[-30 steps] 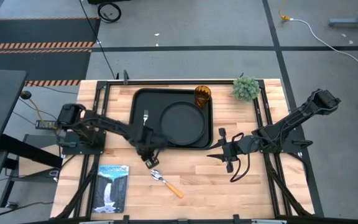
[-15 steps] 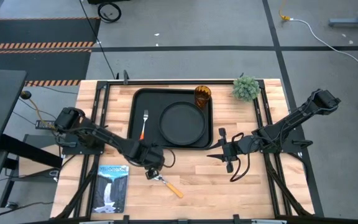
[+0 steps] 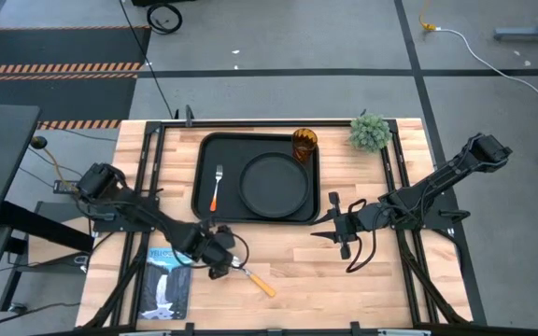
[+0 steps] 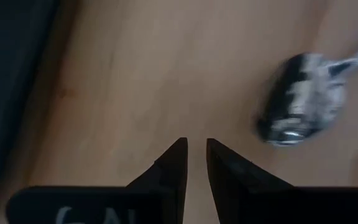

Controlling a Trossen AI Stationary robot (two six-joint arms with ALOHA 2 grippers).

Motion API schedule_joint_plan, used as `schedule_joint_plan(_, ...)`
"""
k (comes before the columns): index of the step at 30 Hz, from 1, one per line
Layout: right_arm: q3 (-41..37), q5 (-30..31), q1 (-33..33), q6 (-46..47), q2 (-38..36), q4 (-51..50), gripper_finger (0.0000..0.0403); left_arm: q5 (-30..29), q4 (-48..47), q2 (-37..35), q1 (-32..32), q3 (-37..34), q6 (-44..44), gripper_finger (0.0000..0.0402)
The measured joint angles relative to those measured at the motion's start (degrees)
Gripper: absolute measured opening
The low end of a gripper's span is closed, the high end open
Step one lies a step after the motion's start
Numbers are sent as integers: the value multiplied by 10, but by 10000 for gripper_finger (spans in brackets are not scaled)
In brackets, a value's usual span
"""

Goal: Pick and place plate/cup/fork/spoon on tray
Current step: Put the yellow spoon on the black serving tray beside the orange fork

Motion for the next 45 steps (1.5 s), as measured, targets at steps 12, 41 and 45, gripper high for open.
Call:
schedule_joint_plan(12, 0, -14, 0, 0, 0, 14, 123, -13, -1, -67, -6, -16, -20, 61)
schedule_joint_plan(41, 0, -16, 12, 0, 0, 26, 123, 22, 266, -158, -4, -192, -304, 177)
schedule_joint_plan(45, 0, -16, 13, 0, 0, 26, 123, 23, 278, -136, -4, -191, -310, 180)
